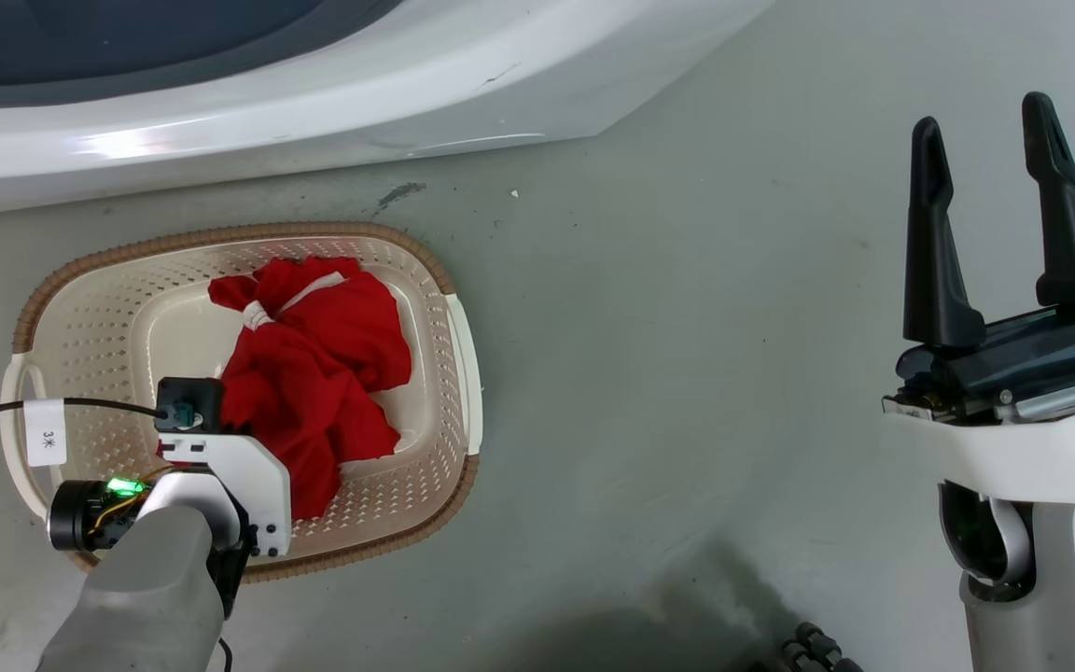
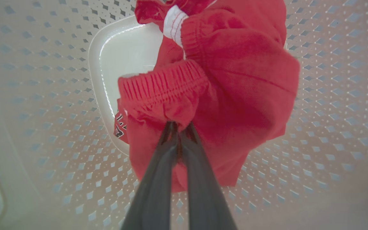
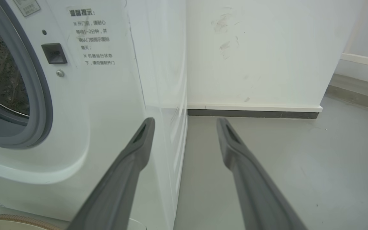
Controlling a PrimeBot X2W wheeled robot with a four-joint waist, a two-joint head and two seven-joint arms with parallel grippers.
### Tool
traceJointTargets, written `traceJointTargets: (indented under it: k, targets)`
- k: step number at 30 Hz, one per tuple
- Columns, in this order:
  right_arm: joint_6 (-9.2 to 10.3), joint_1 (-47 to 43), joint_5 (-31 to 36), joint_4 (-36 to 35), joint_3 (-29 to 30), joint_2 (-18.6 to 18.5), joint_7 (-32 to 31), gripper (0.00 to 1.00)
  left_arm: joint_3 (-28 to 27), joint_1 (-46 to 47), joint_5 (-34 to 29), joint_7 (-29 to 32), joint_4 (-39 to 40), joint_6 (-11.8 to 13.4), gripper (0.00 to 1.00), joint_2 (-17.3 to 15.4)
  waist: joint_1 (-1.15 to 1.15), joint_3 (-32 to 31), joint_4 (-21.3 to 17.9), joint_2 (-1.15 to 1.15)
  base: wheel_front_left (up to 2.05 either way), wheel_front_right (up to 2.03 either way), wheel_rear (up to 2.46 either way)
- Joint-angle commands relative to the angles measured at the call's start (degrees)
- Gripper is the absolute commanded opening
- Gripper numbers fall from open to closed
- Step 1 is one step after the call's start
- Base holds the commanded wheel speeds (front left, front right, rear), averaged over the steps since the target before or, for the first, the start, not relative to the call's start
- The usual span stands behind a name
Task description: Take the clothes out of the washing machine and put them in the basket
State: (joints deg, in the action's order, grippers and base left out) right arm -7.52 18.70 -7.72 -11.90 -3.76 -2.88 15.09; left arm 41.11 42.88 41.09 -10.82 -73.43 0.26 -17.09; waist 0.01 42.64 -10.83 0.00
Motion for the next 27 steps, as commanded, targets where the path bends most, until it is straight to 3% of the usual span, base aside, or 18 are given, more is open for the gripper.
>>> traceJointTargets:
  k: [1,13,20,27]
  targets:
    - [0.05,0.3,-0.3,0.0,0.3,0.0,0.1,1.00,-0.1,0.4,0.3,-0.5,0.0,0.4,1.00,0.1,-0.01,-0.2,-0.1,0.00,0.00,0.00,0.00]
    - [0.05,-2.9,0.5,1.8,0.4,0.0,0.1,1.00,-2.2,-2.8,1.6,-4.3,1.2,0.8,1.00,1.2,-0.01,-7.9,1.0,0.00,0.00,0.00,0.00]
    - [0.05,-6.8,1.0,3.5,1.1,0.0,0.1,1.00,-9.0,-11.0,-3.4,-4.4,15.4,4.9,1.00,0.3,-0.01,-16.3,2.8,0.00,0.00,0.00,0.00]
    - [0.05,-10.8,2.0,4.7,0.8,0.0,0.1,1.00,-18.2,-19.8,-11.2,-4.4,26.7,6.4,1.00,1.5,-0.01,-23.5,4.4,0.00,0.00,0.00,0.00]
